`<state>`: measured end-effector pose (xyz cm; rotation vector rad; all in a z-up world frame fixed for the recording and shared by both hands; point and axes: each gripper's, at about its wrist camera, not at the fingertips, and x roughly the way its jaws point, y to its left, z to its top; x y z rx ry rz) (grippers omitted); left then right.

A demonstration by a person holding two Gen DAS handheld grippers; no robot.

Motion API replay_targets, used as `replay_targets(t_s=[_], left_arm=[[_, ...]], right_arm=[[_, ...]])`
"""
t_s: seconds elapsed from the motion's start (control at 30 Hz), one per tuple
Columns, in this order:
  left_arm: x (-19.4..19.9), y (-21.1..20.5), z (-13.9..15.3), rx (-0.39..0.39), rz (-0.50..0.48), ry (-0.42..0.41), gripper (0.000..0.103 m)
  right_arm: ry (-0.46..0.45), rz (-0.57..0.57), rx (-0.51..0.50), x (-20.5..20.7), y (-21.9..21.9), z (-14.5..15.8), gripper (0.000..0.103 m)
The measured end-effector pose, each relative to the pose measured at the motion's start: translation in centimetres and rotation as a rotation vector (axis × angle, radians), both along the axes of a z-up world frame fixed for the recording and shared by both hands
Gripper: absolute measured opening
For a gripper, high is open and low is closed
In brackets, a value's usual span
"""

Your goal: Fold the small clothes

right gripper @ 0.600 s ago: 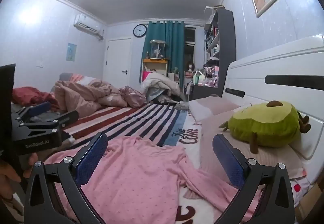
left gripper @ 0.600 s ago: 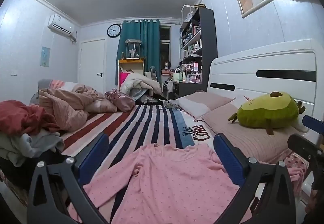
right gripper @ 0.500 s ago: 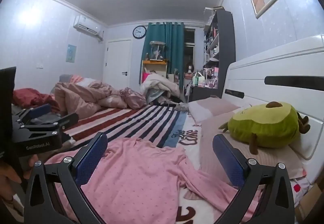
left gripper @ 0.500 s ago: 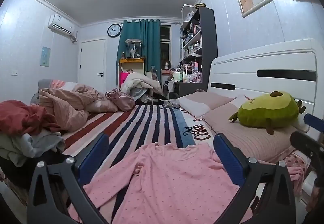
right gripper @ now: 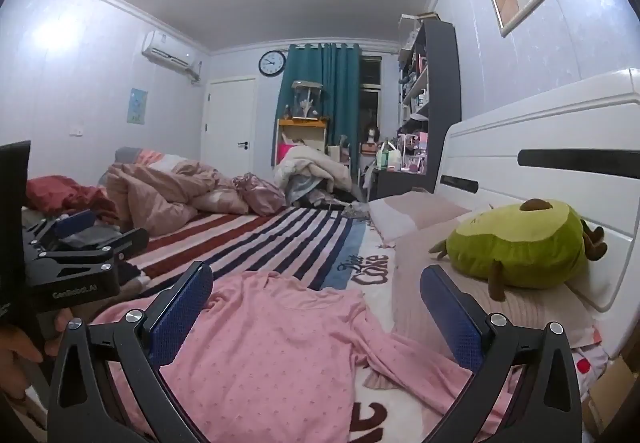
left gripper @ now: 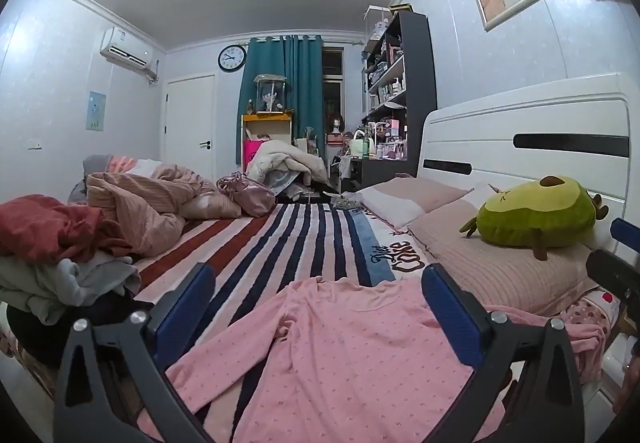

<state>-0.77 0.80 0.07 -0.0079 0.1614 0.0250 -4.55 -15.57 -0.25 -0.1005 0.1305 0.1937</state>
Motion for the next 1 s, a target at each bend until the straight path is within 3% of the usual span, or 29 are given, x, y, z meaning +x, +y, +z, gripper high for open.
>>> replay_targets(t_s=[1.0], left_arm=[[-1.7, -0.9, 0.1, 0.002, -0.045, -0.002, 0.102]], right_arm=[[0.009, -0.040, 0.024, -1.6, -1.9, -0.1, 0.103]])
